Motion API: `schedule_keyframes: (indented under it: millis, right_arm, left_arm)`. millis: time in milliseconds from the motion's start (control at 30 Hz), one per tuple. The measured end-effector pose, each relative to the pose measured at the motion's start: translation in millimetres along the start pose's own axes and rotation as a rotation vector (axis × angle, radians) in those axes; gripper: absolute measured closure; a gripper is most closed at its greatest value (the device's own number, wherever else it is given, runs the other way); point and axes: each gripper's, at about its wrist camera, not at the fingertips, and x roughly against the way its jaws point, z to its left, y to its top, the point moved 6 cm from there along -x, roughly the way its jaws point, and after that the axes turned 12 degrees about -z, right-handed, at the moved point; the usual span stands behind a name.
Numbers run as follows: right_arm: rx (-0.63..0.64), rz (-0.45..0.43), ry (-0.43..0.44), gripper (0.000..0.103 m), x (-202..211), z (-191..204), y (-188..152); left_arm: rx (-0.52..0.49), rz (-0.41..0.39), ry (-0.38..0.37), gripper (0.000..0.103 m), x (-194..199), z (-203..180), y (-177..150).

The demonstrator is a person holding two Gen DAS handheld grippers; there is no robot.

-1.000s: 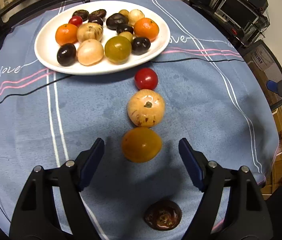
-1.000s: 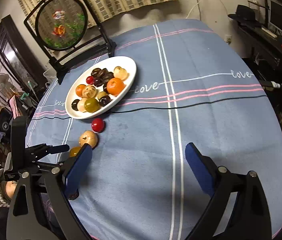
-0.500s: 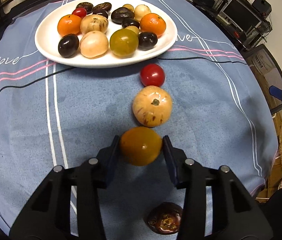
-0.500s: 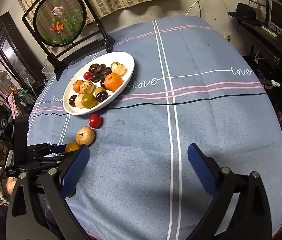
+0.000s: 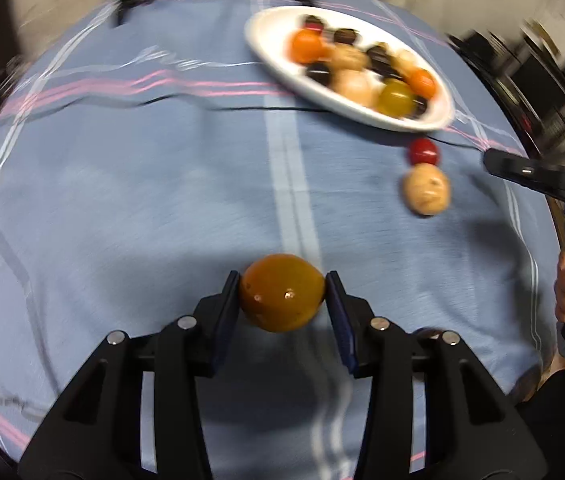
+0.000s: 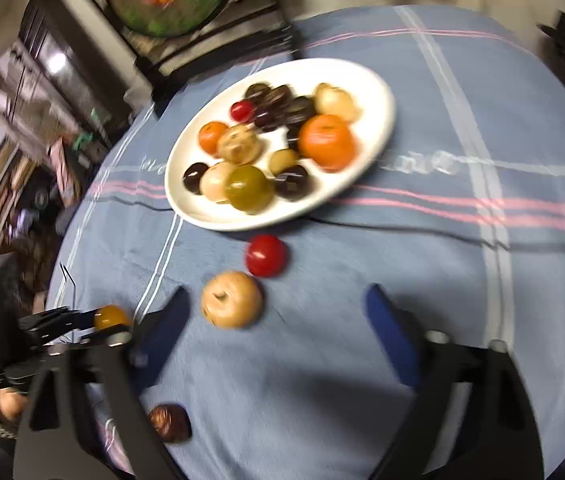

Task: Organize fruits
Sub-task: 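Grasp the orange-yellow round fruit with the left tool, then grasp the red tomato with the right tool while the left tool holds the orange-yellow fruit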

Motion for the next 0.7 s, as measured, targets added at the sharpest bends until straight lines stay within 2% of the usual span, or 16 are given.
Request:
schedule_keyframes:
  millis: [200,267,500,533,700]
  right_arm:
    - [0.033,0.053,-0.002,0.043,-37.7,9.5,6.4]
    - [0.032,0.065,0.000,0.053,-45.0,10.0,6.3]
    - [0.006,0.092,0.012,0.066,-58.3,5.4,0.6]
    - [0.005,0.090,0.010,0.072,-57.8,4.6,1.0]
    - [-0.031,0.087,0.032,0.072,-51.9,-1.4,0.7]
  left_arm:
    - [0.078,-0.015,0.054,0.060,18.0,30.6,-14.6]
    - [0.091,-0.016,0.063,0.060,20.9,35.9,-18.4]
    - [0.104,-0.010,0.063,0.060,20.1,43.1,-21.4]
    - [0.101,-0.009,0.062,0.060,18.3,41.6,-20.2]
    - [0.067,-0.009,0.060,0.060,14.2,33.3,-13.7]
